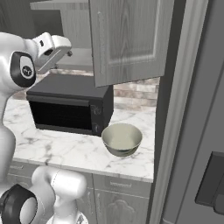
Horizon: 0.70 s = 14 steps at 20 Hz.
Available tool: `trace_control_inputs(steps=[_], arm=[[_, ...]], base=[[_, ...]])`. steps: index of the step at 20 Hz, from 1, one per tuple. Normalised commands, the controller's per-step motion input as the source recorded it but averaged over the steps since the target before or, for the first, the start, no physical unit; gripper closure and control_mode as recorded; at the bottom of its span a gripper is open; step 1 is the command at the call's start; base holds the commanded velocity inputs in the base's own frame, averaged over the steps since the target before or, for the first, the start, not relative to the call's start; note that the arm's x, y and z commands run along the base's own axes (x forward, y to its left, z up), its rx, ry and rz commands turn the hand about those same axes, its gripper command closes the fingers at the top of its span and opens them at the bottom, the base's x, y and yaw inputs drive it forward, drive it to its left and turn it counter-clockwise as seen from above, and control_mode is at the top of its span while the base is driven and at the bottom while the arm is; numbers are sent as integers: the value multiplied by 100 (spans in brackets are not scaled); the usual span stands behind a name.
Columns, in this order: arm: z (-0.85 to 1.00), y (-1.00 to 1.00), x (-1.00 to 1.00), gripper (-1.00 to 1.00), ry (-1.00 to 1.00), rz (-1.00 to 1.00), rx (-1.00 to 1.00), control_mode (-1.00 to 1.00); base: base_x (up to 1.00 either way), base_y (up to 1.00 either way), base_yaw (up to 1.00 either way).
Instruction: Open the cabinet. Pick the pear and orange from the cabinet and place them into the bowl. Then close the cabinet.
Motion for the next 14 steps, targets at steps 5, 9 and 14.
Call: trace_control_inputs(steps=[5,9,14], arm=[[-39,-28,12,-100,0,7,-8,-100],[-23,-26,42,-100,0,3,-3,-100],[-13,-11,90,-100,0,2,-2,-100]], base=[[0,0,0],[0,0,0],[0,0,0]])
